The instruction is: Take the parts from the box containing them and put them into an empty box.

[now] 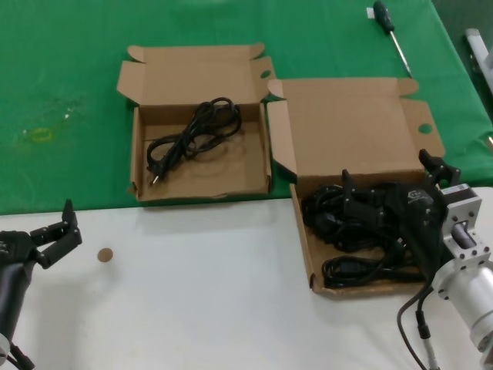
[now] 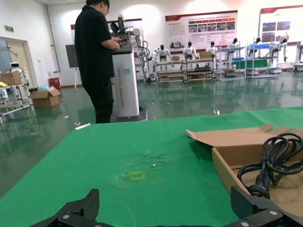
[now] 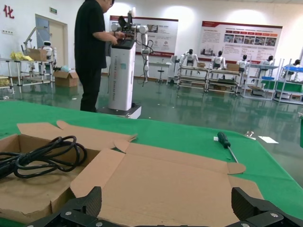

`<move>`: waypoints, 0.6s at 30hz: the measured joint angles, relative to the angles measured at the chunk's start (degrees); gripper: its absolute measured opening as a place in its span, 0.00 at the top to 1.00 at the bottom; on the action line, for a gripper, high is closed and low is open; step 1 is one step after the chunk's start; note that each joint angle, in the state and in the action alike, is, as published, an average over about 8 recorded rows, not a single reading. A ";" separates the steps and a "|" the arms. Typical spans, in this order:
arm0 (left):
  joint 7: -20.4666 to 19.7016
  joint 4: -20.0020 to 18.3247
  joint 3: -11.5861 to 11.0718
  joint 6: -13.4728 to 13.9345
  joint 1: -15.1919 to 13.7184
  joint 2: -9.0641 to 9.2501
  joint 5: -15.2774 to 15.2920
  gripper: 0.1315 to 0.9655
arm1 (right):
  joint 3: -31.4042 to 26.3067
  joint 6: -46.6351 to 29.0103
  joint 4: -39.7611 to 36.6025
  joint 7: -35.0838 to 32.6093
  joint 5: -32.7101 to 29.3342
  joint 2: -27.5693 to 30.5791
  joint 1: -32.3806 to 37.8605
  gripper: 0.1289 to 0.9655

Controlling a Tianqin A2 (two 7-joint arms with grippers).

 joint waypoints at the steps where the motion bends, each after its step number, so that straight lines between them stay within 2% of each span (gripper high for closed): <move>1: 0.00 0.00 0.00 0.00 0.00 0.00 0.00 0.00 | 0.00 0.00 0.00 0.00 0.00 0.00 0.00 0.00; 18: 0.00 0.00 0.00 0.00 0.00 0.00 0.00 0.00 | 0.00 0.00 0.00 0.00 0.00 0.00 0.00 0.00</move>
